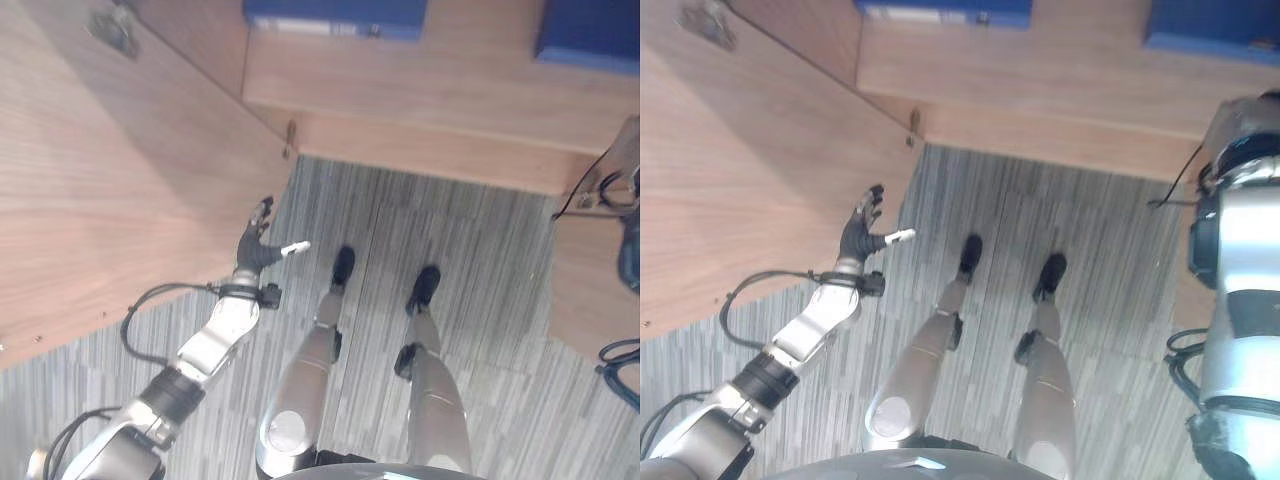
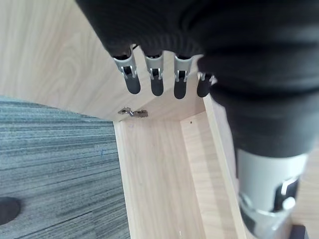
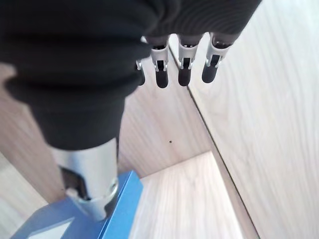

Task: Put the empty folder in the office cabinet

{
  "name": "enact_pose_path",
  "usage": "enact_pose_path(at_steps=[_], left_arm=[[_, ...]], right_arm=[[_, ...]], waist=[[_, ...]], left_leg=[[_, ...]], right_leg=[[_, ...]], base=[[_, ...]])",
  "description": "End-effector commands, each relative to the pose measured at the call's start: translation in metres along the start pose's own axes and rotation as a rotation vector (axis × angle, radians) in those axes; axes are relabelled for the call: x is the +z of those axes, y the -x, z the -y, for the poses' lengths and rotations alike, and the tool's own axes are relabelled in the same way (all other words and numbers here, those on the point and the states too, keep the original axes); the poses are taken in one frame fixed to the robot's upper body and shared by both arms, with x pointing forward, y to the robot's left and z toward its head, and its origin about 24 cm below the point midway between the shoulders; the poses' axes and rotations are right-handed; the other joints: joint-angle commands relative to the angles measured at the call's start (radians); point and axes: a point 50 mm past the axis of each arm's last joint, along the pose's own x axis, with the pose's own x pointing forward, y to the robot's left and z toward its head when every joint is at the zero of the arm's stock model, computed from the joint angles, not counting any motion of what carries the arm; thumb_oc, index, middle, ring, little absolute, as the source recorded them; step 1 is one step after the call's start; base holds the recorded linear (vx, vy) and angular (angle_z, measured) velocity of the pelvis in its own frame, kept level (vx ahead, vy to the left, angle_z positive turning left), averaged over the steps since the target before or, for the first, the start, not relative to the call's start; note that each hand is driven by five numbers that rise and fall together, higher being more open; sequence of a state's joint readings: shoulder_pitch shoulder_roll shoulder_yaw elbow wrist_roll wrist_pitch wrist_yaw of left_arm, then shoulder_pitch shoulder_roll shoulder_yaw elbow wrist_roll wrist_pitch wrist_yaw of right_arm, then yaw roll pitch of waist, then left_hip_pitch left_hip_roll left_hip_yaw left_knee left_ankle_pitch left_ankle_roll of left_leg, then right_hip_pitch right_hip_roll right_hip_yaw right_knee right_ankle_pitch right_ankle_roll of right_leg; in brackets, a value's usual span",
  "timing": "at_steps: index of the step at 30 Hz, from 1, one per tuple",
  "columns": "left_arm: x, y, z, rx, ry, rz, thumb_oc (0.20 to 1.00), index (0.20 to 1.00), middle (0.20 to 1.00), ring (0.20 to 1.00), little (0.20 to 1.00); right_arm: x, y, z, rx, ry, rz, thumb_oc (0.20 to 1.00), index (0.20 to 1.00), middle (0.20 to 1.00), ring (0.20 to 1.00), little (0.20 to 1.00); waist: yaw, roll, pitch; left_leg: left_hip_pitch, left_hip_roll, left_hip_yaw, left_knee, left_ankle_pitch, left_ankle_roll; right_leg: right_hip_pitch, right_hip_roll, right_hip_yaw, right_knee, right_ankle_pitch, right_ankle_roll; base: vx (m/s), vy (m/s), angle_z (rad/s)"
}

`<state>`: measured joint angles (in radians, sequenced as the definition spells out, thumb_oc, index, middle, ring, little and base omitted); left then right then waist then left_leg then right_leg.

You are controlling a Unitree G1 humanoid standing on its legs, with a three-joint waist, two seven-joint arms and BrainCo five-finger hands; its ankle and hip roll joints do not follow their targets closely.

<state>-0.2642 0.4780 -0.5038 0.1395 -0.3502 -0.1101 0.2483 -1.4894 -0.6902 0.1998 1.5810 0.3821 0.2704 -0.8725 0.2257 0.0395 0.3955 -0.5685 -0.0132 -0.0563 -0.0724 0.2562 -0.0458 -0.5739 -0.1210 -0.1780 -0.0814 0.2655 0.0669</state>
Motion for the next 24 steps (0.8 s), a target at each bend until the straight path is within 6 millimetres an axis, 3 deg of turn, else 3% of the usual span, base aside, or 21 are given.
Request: enact_pose_path(at_steps=[1, 2, 3, 4, 5, 9, 10, 11, 13, 17, 18, 19, 20, 21, 22, 23, 24], left_arm=[[-0.039, 0.020, 0.008, -0.006, 0.030, -0.163, 1.000, 1.000, 1.000, 1.000, 1.000], [-0.045, 0.022, 0.008, 0.004, 0.031, -0.194, 1.000, 1.000, 1.000, 1.000, 1.000], [-0.046, 0.023, 0.008, 0.005, 0.030, -0.197, 1.000, 1.000, 1.000, 1.000, 1.000], [-0.062, 0.028, 0.011, 0.025, 0.033, -0.272, 1.000, 1.000, 1.000, 1.000, 1.000], [-0.063, 0.029, 0.011, 0.026, 0.033, -0.274, 1.000, 1.000, 1.000, 1.000, 1.000], [-0.086, 0.041, 0.014, 0.054, 0.029, -0.384, 1.000, 1.000, 1.000, 1.000, 1.000], [-0.090, 0.044, 0.014, 0.062, 0.028, -0.404, 1.000, 1.000, 1.000, 1.000, 1.000], [-0.099, 0.052, 0.011, 0.078, 0.018, -0.447, 1.000, 1.000, 1.000, 1.000, 1.000], [-0.110, 0.063, 0.004, 0.107, 0.004, -0.500, 1.000, 1.000, 1.000, 1.000, 1.000], [-0.133, 0.081, -0.007, 0.165, 0.000, -0.615, 1.000, 1.000, 1.000, 1.000, 1.000], [-0.143, 0.089, -0.011, 0.186, -0.027, -0.672, 1.000, 1.000, 1.000, 1.000, 1.000], [-0.162, 0.105, -0.018, 0.218, -0.058, -0.788, 1.000, 1.000, 1.000, 1.000, 1.000], [-0.162, 0.105, -0.018, 0.218, -0.058, -0.788, 1.000, 1.000, 1.000, 1.000, 1.000], [-0.171, 0.115, -0.022, 0.231, -0.080, -0.842, 1.000, 1.000, 1.000, 1.000, 1.000], [-0.189, 0.138, -0.021, 0.221, -0.093, -0.974, 1.000, 1.000, 1.000, 1.000, 1.000], [-0.189, 0.138, -0.021, 0.220, -0.093, -0.973, 1.000, 1.000, 1.000, 1.000, 1.000], [-0.195, 0.148, -0.023, 0.204, -0.117, -1.029, 1.000, 1.000, 1.000, 1.000, 1.000]], right_arm=[[-0.069, 0.003, -0.018, 0.010, 0.238, -0.018, 1.000, 1.000, 1.000, 1.000, 1.000], [-0.084, 0.012, -0.027, 0.046, 0.250, -0.057, 1.000, 1.000, 1.000, 1.000, 1.000], [-0.086, 0.012, -0.028, 0.047, 0.251, -0.059, 1.000, 1.000, 1.000, 1.000, 1.000], [-0.121, 0.034, -0.046, 0.126, 0.305, -0.115, 1.000, 1.000, 1.000, 1.000, 1.000], [-0.122, 0.035, -0.046, 0.127, 0.306, -0.116, 1.000, 1.000, 1.000, 1.000, 1.000], [-0.192, 0.094, -0.077, 0.340, 0.384, -0.173, 1.000, 1.000, 1.000, 1.000, 1.000], [-0.211, 0.111, -0.081, 0.400, 0.398, -0.189, 1.000, 1.000, 1.000, 1.000, 1.000], [-0.245, 0.127, -0.079, 0.479, 0.402, -0.244, 1.000, 1.000, 1.000, 1.000, 1.000], [-0.265, 0.132, -0.074, 0.525, 0.416, -0.236, 1.000, 1.000, 1.000, 1.000, 1.000], [-0.272, 0.124, -0.071, 0.654, 0.417, -0.153, 1.000, 1.000, 1.000, 1.000, 1.000], [-0.265, 0.122, -0.074, 0.733, 0.384, -0.103, 1.000, 1.000, 1.000, 1.000, 1.000], [-0.248, 0.115, -0.075, 0.846, 0.380, 0.041, 1.000, 1.000, 1.000, 1.000, 1.000], [-0.248, 0.115, -0.075, 0.846, 0.380, 0.041, 1.000, 1.000, 1.000, 1.000, 1.000], [-0.229, 0.105, -0.073, 0.907, 0.377, 0.156, 1.000, 1.000, 1.000, 1.000, 1.000], [-0.195, 0.082, -0.065, 0.980, 0.382, 0.324, 1.000, 1.000, 1.000, 1.000, 1.000], [-0.194, 0.082, -0.065, 0.980, 0.381, 0.325, 1.000, 1.000, 1.000, 1.000, 1.000], [-0.178, 0.068, -0.056, 1.005, 0.403, 0.406, 1.000, 1.000, 1.000, 1.000, 1.000]], waist=[[-0.009, 0.000, -0.091], [-0.017, 0.000, -0.097], [-0.018, -0.001, -0.093], [-0.035, -0.005, -0.106], [-0.036, -0.006, -0.104], [-0.069, -0.013, -0.132], [-0.081, -0.016, -0.142], [-0.101, -0.019, -0.172], [-0.117, -0.024, -0.202], [-0.145, -0.035, -0.244], [-0.160, -0.043, -0.257], [-0.180, -0.056, -0.280], [-0.180, -0.056, -0.281], [-0.191, -0.063, -0.292], [-0.209, -0.072, -0.308], [-0.209, -0.072, -0.309], [-0.220, -0.077, -0.320]], left_leg=[[0.148, 0.016, 0.003, -0.014, -0.204, -0.019], [0.170, 0.015, 0.006, -0.013, -0.210, -0.015], [0.177, 0.014, 0.006, -0.013, -0.211, -0.015], [0.228, 0.013, 0.015, -0.010, -0.221, -0.008], [0.233, 0.013, 0.015, -0.011, -0.222, -0.008], [0.326, 0.014, 0.029, -0.010, -0.241, 0.006], [0.344, 0.013, 0.031, -0.013, -0.239, 0.011], [0.384, 0.016, 0.038, -0.013, -0.247, 0.016], [0.421, 0.016, 0.043, -0.015, -0.255, 0.021], [0.471, 0.021, 0.050, -0.015, -0.261, 0.021], [0.490, 0.025, 0.057, -0.015, -0.264, 0.019], [0.514, 0.026, 0.072, -0.015, -0.269, 0.019], [0.513, 0.026, 0.072, -0.015, -0.269, 0.019], [0.527, 0.027, 0.082, -0.015, -0.273, 0.018], [0.551, 0.030, 0.099, -0.015, -0.280, 0.015], [0.548, 0.029, 0.099, -0.015, -0.278, 0.015], [0.566, 0.032, 0.108, -0.015, -0.286, 0.013]], right_leg=[[0.159, -0.017, -0.046, 0.005, -0.185, 0.070], [0.182, -0.020, -0.046, 0.006, -0.186, 0.069], [0.189, -0.020, -0.046, 0.005, -0.187, 0.070], [0.239, -0.025, -0.045, 0.007, -0.194, 0.070], [0.244, -0.025, -0.046, 0.006, -0.194, 0.071], [0.332, -0.037, -0.043, 0.014, -0.209, 0.074], [0.345, -0.040, -0.042, 0.017, -0.207, 0.075], [0.375, -0.045, -0.040, 0.023, -0.211, 0.079], [0.401, -0.047, -0.038, 0.029, -0.214, 0.081], [0.438, -0.046, -0.032, 0.041, -0.219, 0.084], [0.449, -0.045, -0.026, 0.046, -0.219, 0.085], [0.465, -0.043, -0.014, 0.048, -0.217, 0.084], [0.464, -0.043, -0.014, 0.048, -0.217, 0.084], [0.472, -0.041, -0.009, 0.050, -0.215, 0.085], [0.487, -0.036, 0.005, 0.053, -0.219, 0.085], [0.484, -0.037, 0.005, 0.053, -0.217, 0.085], [0.496, -0.035, 0.011, 0.053, -0.220, 0.087]], base=[[0.02, 0.124, -0.10], [0.01, 0.093, -0.11], [0.03, 0.092, -0.12], [0.02, 0.059, -0.13], [0.03, 0.092, -0.12], [0.05, 0.062, -0.05], [0.11, 0.076, -0.10], [0.11, 0.083, -0.11], [0.10, 0.053, -0.11], [0.06, 0.038, -0.19], [0.05, 0.023, -0.19], [0.04, 0.014, -0.13], [0.05, 0.012, -0.10], [0.04, 0.025, -0.37], [0.03, 0.025, -0.37], [0.04, 0.028, -0.37], [0.03, 0.013, -0.20]])
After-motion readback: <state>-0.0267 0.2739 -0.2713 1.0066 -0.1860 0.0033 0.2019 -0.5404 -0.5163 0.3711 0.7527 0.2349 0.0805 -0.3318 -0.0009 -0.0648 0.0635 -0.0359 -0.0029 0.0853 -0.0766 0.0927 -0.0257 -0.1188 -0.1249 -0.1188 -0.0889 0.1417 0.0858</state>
